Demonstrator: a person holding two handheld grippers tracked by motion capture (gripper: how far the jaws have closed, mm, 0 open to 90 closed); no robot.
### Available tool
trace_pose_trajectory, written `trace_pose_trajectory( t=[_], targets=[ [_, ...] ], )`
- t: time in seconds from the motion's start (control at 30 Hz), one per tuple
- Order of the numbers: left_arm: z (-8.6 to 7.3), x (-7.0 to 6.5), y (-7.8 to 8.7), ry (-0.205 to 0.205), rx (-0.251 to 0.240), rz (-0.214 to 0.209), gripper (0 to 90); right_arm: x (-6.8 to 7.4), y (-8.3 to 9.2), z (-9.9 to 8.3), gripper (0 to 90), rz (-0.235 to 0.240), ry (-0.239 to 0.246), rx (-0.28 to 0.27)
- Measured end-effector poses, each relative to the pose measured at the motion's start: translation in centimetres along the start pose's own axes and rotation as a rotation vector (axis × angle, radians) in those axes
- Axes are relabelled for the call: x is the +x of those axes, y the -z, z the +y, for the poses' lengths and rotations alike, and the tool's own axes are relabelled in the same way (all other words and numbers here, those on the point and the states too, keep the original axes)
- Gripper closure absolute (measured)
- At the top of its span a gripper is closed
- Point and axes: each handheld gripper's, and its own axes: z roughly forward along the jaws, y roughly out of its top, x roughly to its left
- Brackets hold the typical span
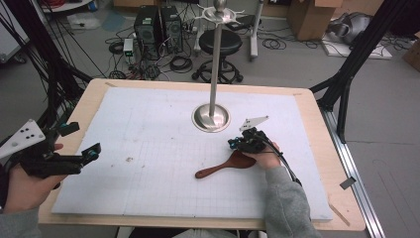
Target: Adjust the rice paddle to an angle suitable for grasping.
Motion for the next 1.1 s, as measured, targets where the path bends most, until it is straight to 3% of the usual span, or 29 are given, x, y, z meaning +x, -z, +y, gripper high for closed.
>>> trace_pose_trajectory(
  t=[0.8, 1.1],
  targets=[
    [0.0, 0.1, -0.1, 0.002, 0.003, -0.004, 3.7, -0.1, -0.3, -0.3, 89.6, 0.001, -0.008, 0.049],
    [0.4, 0.2, -1.1, -0.003, -0.003, -0.028, 3.8, 0.3, 0.2, -0.7, 89.9, 0.003, -0.005, 0.067]
  ],
)
